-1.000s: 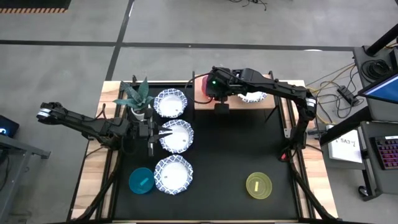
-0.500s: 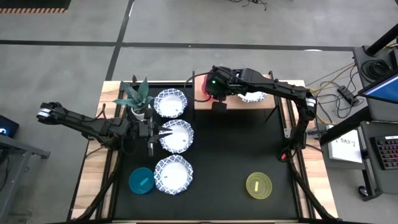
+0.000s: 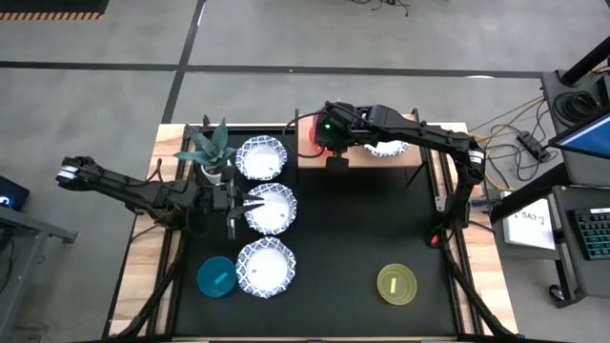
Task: Place and stack bowls onto a shelf
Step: Stack the violet bowl in the orange bowl on the stock shelf
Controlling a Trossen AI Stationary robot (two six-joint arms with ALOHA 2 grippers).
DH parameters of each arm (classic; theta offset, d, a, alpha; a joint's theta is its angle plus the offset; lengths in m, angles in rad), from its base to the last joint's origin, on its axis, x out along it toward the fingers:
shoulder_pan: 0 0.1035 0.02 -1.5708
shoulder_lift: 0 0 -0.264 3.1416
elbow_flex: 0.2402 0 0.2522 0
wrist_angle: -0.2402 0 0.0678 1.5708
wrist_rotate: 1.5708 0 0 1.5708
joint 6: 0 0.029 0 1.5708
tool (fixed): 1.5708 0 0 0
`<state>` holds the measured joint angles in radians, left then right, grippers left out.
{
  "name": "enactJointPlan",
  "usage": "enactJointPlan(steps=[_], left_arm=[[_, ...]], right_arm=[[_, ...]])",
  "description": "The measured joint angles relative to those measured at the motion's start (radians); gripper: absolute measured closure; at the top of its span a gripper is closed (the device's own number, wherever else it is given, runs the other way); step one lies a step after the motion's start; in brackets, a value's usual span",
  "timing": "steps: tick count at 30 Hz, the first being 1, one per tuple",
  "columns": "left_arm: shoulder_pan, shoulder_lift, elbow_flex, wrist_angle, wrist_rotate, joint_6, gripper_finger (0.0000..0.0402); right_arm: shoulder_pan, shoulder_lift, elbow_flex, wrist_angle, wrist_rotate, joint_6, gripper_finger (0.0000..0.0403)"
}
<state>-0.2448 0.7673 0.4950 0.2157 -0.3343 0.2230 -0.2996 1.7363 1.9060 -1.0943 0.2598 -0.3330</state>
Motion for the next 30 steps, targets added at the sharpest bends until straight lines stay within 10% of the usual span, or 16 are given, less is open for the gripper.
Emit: enactJointPlan(steps=[14,30], left_arm=[[0.000,0.000,0.000,0.000,0.000,0.000,0.0364],[0.000,0.000,0.000,0.000,0.000,-0.003,0.0364]], right_arm=[[0.000,0.000,-0.001,0.000,0.009,0.034,0.0309],[0.000,-0.013,0.056,0.125,-0.097,0.162,0.0370]])
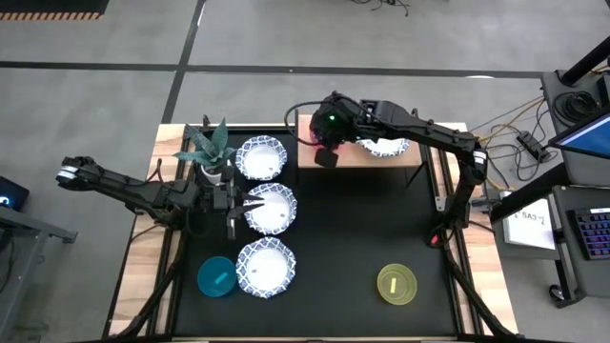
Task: Place and stack bowls onto a shelf
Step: Stack the violet bowl in the orange bowl on the stock shelf
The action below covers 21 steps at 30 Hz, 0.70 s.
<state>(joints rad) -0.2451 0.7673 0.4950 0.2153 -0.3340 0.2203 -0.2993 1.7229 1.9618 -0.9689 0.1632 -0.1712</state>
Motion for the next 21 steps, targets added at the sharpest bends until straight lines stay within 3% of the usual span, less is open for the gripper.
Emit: enactJointPlan(steps=[5,11,21], left_arm=[[0.000,0.000,0.000,-0.008,0.000,-0.032,0.0364],[0.000,0.000,0.000,-0.023,0.001,-0.046,0.0364],[0.000,0.000,0.000,-0.024,0.002,-0.050,0.0364]], right_arm=[[0.004,-0.025,-0.174,0.261,0.132,0.053,0.0394],[-0.002,-0.138,-0.409,0.608,0.118,0.063,0.0394],[-0.012,-0.213,-0.665,0.804,0.091,0.173,0.0394]])
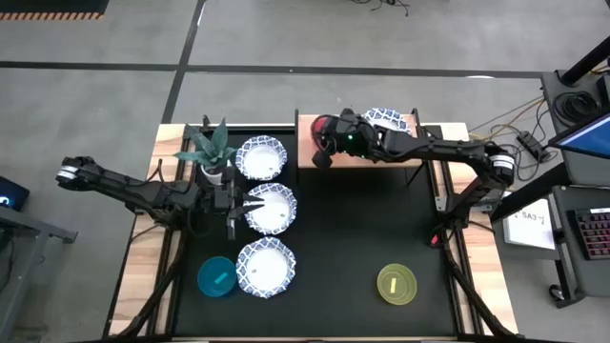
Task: Place and stack bowls onto a shelf
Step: Stack the violet bowl in the orange bowl on the stock shelf, then stack the white paper plate on top of the white paper plate on the shelf
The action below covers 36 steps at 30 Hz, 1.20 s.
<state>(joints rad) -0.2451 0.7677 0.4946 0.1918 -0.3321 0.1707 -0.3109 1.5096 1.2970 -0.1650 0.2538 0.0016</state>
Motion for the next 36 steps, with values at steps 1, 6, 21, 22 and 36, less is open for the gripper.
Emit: enactJointPlan(steps=[1,6,21,22,36], left_arm=[[0.000,0.000,0.000,0.000,0.000,0.000,0.0364],[0.000,0.000,0.000,0.001,0.000,0.002,0.0364],[0.000,0.002,0.000,-0.016,0.000,0.001,0.0364],[0.000,0.004,0.000,-0.015,0.001,0.001,0.0364],[0.001,0.126,0.006,0.004,-0.233,-0.120,0.0364]], right_arm=[[-0.001,0.001,-0.011,0.002,0.001,0.003,0.0394],[0.001,-0.005,-0.031,0.029,0.000,0.025,0.0394],[0.179,-0.239,-0.128,0.026,0.008,0.058,0.0394],[0.201,-0.265,-0.157,0.027,0.008,0.071,0.0394],[0.519,-0.511,-0.557,0.044,0.009,0.286,0.0394]])
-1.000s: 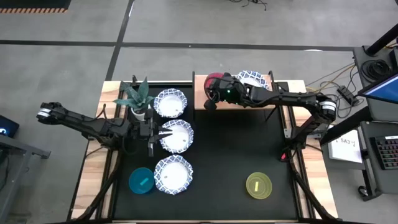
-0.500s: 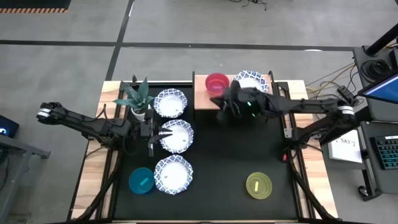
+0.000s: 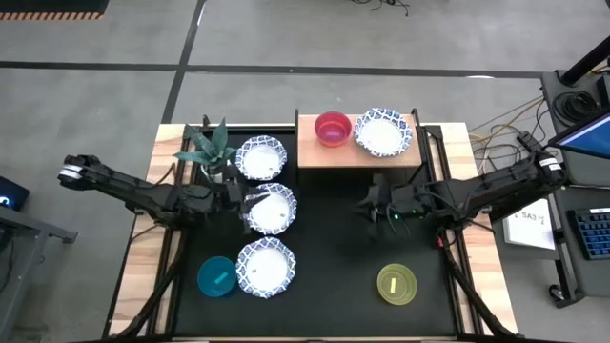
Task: Place and stack bowls onto a shelf
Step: Stack the white paper plate on top of the white paper plate on the shelf
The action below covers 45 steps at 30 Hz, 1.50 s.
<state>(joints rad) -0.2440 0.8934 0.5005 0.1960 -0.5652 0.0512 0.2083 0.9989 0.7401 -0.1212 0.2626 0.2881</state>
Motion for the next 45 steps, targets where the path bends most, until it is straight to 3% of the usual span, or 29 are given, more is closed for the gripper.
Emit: enactJointPlan(steps=[8,18,29,45], left_arm=[[-0.001,0.208,0.083,-0.054,0.047,-0.259,0.0364],[0.000,0.449,0.337,-0.461,0.145,-0.453,0.0341],[0.006,0.572,0.367,-0.484,0.164,-0.478,0.0249],[0.043,0.786,0.407,-0.482,0.225,-0.487,0.0256]], right_arm=[[0.083,-0.070,-0.022,-0.171,0.000,-0.002,0.0394],[0.122,-0.231,-0.063,-0.293,-0.031,-0.004,0.0394],[0.163,-0.409,-0.179,-0.285,-0.026,-0.025,0.0394],[0.163,-0.502,-0.258,-0.255,-0.026,-0.086,0.0394]])
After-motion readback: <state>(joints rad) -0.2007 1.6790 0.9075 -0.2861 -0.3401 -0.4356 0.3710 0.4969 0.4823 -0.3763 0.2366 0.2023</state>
